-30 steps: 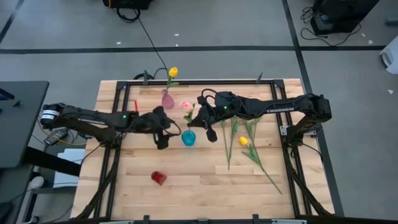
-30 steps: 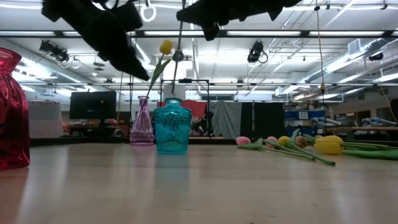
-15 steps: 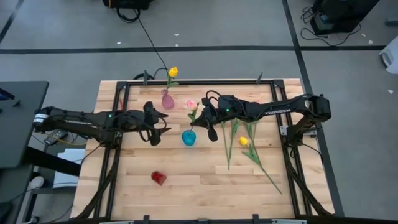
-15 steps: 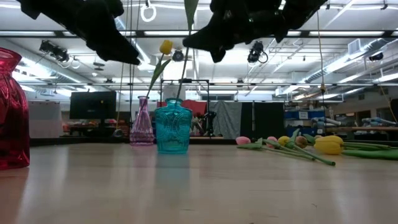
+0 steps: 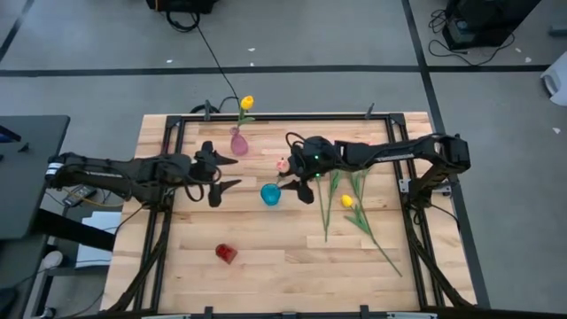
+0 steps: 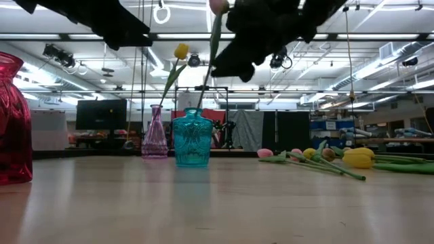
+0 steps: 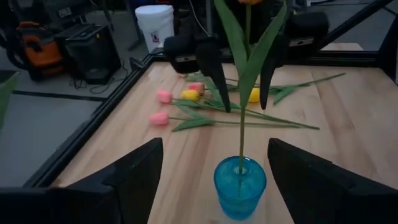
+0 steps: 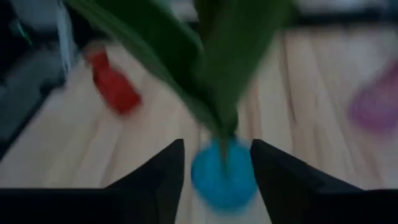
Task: Sort flowers into vase by color
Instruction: Put the pink flower into the blue flower vase
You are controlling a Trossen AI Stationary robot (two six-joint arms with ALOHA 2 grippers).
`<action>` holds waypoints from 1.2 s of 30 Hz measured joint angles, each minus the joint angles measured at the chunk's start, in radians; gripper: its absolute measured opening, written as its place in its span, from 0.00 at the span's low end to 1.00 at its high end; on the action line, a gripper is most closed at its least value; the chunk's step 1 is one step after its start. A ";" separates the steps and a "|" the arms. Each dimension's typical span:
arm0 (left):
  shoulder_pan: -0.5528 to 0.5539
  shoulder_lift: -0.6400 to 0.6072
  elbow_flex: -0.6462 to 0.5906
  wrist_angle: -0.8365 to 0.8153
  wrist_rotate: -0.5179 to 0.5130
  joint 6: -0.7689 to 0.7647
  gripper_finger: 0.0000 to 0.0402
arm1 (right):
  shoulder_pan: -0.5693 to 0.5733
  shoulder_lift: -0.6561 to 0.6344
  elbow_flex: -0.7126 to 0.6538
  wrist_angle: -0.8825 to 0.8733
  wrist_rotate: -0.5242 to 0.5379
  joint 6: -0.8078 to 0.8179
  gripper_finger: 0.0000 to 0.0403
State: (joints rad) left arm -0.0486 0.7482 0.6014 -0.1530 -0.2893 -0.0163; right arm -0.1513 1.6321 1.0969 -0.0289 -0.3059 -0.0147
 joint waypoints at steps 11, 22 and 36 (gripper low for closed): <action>0.000 -0.011 0.000 0.020 0.001 0.056 0.74 | 0.075 -0.156 0.036 -0.512 0.213 0.031 0.60; 0.000 0.007 0.000 0.028 -0.005 -0.125 0.74 | 0.074 -0.286 -0.218 -0.750 0.497 0.441 0.49; -0.001 0.077 0.000 0.024 -0.005 -0.128 0.74 | -0.221 -0.284 -0.326 -0.954 0.539 0.550 0.40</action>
State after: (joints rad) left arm -0.0498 0.8257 0.6014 -0.1287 -0.2947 -0.1444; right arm -0.3725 1.3483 0.7709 -0.9829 0.2332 0.5355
